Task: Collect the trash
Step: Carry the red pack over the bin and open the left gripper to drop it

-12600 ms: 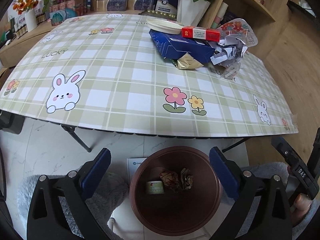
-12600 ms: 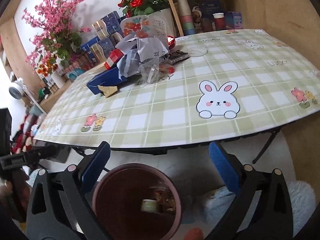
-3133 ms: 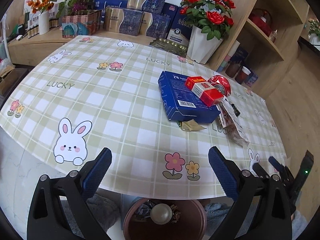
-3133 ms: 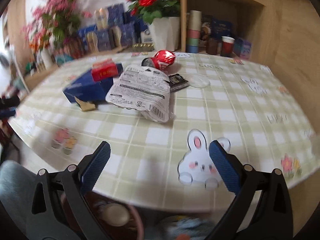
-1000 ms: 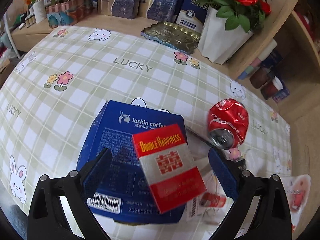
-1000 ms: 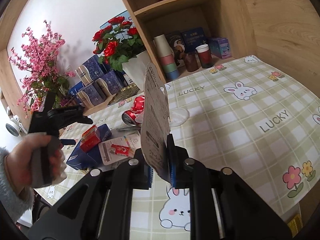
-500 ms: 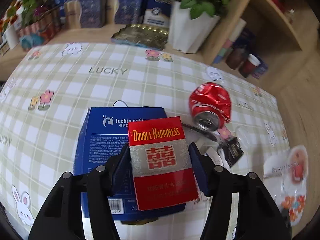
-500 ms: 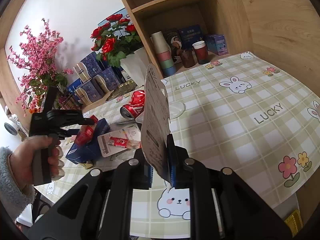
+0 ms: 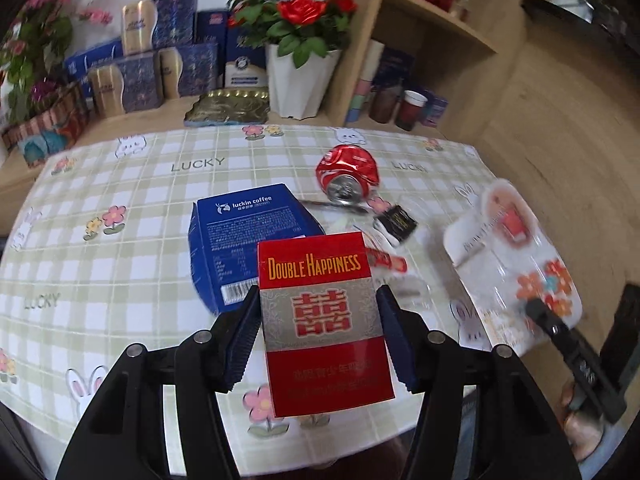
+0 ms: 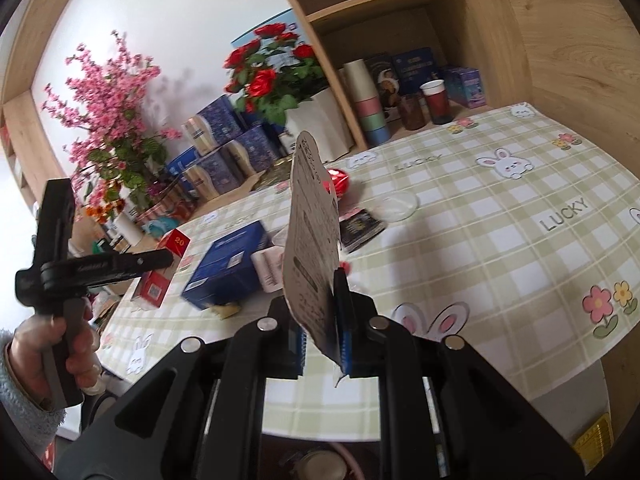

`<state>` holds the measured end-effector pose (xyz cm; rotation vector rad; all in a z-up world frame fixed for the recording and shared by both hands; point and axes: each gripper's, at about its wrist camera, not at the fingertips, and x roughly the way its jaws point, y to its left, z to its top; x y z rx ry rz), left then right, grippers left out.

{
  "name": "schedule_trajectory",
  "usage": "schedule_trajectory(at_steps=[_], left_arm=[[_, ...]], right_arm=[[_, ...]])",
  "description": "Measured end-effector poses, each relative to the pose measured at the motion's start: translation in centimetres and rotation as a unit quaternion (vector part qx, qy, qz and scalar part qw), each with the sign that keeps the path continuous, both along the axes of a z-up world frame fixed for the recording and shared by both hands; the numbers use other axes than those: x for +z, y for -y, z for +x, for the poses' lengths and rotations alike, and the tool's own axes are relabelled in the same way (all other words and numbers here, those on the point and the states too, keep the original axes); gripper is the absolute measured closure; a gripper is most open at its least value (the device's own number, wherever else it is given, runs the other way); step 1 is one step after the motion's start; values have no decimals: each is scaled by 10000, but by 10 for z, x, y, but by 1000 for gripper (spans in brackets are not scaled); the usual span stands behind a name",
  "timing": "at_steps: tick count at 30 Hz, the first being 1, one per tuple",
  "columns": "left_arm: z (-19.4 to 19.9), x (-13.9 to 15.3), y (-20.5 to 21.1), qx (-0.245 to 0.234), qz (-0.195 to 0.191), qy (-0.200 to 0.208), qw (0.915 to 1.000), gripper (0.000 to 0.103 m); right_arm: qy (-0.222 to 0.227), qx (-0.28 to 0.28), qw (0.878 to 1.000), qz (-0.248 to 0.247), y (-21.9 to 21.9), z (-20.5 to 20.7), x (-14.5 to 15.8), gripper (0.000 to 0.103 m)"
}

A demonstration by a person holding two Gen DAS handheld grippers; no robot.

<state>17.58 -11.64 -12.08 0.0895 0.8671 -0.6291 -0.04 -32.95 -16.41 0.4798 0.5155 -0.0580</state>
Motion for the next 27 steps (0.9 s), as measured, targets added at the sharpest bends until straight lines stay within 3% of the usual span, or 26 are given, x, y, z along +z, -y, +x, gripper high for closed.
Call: schedule_trajectory(at_steps=[6,11,16,27], left_arm=[[-70,0,-40,-279,-175,-47,9994,47],[-127,-19,-69,-71,-478,-207,9986,47],[-176,-46,-73,-171,-248,-222,9993,47],[-170,-102,-59,-294,80,-1074,9938,47]], right_arm=[[39,303,9995,29,-31,-28,17,87],[113,551,9984,44,-57,-62,18,87],[32,727,9973,134,-69,-74,13,88],[2,808,9964,252,-65,-78,5,89]])
